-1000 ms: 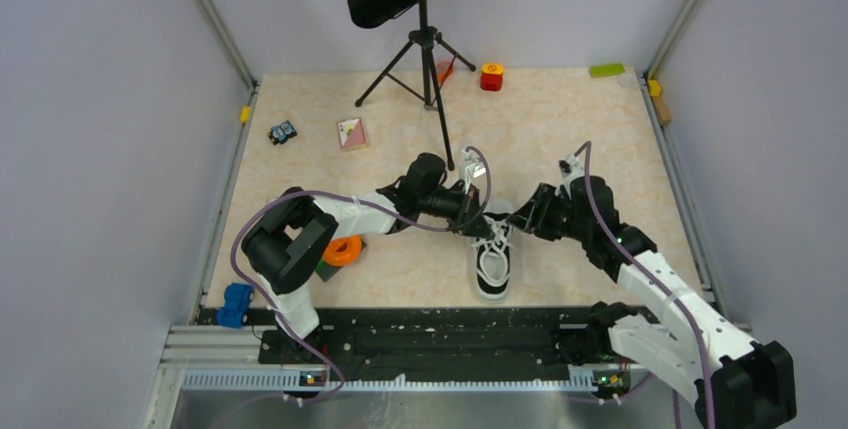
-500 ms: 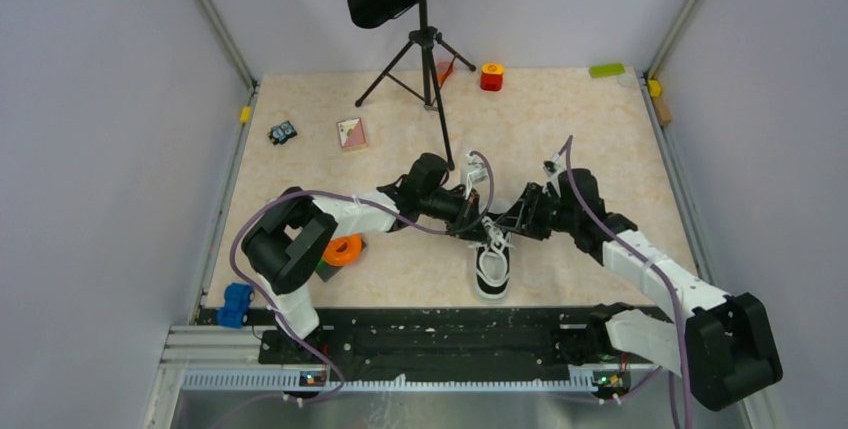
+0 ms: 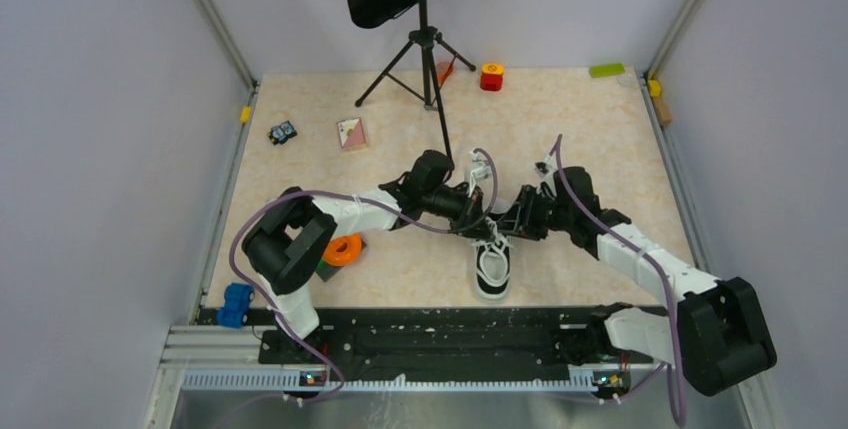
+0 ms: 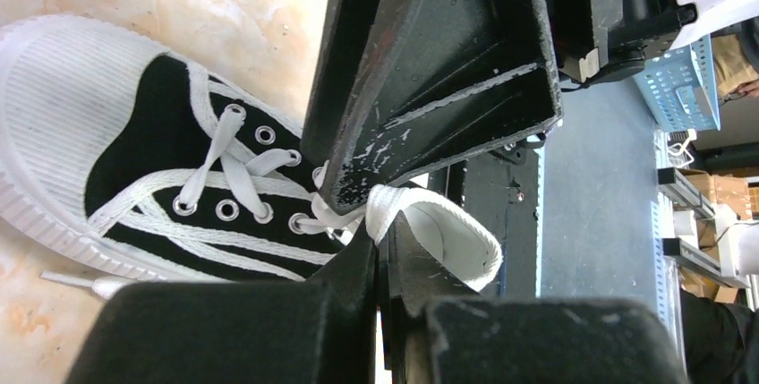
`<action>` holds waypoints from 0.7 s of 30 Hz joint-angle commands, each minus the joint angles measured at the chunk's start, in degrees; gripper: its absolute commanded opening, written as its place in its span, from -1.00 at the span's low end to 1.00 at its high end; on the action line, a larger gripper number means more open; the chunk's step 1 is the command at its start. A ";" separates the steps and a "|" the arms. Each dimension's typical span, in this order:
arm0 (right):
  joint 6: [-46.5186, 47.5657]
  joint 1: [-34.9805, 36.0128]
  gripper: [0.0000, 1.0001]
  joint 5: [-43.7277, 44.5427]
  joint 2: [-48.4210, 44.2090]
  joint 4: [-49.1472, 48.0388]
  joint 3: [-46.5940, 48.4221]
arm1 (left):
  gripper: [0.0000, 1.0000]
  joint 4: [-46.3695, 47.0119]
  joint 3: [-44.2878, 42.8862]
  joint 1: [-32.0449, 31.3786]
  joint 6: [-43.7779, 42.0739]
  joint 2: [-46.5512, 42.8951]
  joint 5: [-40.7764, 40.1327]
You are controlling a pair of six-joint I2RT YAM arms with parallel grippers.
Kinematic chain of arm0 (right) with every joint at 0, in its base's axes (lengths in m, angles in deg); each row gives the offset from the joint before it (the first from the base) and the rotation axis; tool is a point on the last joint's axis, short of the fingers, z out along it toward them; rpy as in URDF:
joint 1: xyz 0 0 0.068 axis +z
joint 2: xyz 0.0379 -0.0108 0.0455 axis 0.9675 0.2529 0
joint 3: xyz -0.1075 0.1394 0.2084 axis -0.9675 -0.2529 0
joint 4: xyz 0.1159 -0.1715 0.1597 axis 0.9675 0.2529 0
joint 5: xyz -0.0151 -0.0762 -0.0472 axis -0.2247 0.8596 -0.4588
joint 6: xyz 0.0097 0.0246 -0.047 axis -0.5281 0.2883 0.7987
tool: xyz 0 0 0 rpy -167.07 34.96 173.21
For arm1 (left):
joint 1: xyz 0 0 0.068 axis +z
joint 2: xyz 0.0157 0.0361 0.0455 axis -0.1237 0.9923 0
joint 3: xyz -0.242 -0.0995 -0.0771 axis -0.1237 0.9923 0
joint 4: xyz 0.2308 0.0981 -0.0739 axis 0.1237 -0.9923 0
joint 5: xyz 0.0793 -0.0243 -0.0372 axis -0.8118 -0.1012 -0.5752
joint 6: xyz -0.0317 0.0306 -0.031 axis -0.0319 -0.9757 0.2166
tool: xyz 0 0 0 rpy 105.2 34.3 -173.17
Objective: Tie the shoes
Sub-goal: Cross the shoelace with the shoelace.
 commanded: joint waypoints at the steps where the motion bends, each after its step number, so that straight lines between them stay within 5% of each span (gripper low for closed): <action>1: 1.86 -0.54 -0.35 -0.73 0.31 -0.99 3.46 | -1.00 -0.02 -2.83 -0.91 -1.82 0.95 2.64; 21: 6.06 -2.48 -0.50 -4.27 1.00 3.18 4.94 | -1.00 -2.51 -3.82 -1.44 -3.43 1.03 1.60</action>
